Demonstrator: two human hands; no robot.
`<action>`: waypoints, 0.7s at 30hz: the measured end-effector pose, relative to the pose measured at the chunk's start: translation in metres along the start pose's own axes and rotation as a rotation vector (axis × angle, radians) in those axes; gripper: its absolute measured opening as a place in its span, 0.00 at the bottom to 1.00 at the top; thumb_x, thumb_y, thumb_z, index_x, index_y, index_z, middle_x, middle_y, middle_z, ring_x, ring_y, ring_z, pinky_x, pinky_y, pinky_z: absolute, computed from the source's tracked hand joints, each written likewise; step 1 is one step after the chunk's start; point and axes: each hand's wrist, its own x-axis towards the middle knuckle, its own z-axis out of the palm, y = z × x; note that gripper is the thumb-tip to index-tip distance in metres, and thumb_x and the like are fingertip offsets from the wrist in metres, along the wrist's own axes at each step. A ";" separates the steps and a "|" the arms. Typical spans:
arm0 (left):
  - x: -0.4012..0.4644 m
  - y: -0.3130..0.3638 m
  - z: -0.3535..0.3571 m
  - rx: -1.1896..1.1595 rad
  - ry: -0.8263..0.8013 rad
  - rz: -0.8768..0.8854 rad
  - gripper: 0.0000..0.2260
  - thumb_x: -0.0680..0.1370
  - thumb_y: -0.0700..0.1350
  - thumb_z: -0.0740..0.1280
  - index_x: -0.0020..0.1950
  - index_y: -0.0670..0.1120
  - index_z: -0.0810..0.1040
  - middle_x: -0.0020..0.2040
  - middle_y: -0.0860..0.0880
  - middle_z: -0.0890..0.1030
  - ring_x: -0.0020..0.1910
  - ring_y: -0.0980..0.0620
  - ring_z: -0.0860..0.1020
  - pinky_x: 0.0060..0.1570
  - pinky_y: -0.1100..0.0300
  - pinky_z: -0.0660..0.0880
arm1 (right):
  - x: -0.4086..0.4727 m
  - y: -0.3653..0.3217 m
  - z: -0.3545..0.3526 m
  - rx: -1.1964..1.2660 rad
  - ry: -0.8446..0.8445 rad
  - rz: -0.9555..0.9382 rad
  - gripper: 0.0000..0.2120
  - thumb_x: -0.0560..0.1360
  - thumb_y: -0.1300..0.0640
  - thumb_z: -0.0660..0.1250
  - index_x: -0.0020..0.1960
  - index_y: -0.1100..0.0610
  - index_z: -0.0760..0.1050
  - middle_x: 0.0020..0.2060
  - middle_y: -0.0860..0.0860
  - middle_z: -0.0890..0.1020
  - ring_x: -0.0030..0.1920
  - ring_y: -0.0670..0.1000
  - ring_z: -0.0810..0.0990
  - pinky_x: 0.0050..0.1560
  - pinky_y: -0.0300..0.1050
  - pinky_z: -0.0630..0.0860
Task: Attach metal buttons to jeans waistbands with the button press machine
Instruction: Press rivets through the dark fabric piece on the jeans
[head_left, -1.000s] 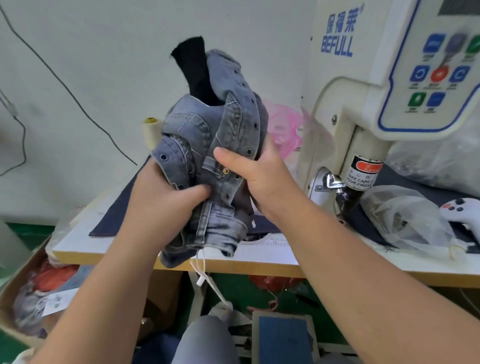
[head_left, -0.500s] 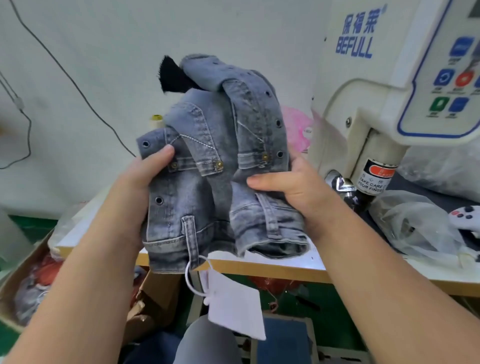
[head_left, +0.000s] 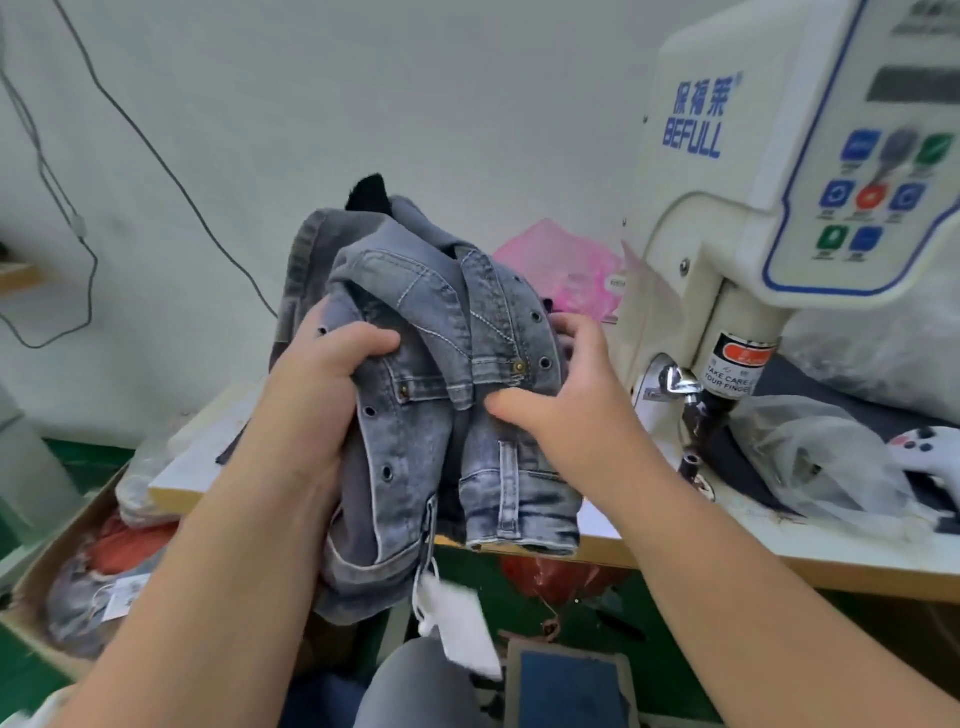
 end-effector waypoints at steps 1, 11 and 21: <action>0.000 0.000 0.001 0.019 0.043 0.010 0.12 0.73 0.36 0.64 0.53 0.45 0.81 0.43 0.42 0.85 0.39 0.43 0.84 0.38 0.46 0.81 | -0.005 -0.003 0.003 -0.058 0.002 -0.029 0.35 0.65 0.49 0.78 0.67 0.46 0.64 0.59 0.44 0.77 0.55 0.45 0.80 0.58 0.52 0.79; -0.001 0.013 -0.006 -0.307 -0.102 -0.150 0.21 0.78 0.44 0.56 0.35 0.44 0.86 0.40 0.43 0.85 0.36 0.44 0.84 0.33 0.53 0.81 | 0.000 -0.007 0.027 0.146 -0.189 -0.059 0.49 0.55 0.53 0.84 0.71 0.47 0.64 0.61 0.43 0.80 0.60 0.46 0.81 0.63 0.53 0.77; 0.000 -0.005 -0.026 0.986 0.352 0.334 0.43 0.66 0.44 0.72 0.78 0.53 0.56 0.68 0.47 0.65 0.69 0.43 0.66 0.68 0.48 0.65 | 0.035 0.001 -0.001 0.035 -0.321 -0.229 0.35 0.64 0.74 0.76 0.61 0.43 0.72 0.51 0.44 0.85 0.53 0.47 0.84 0.55 0.46 0.81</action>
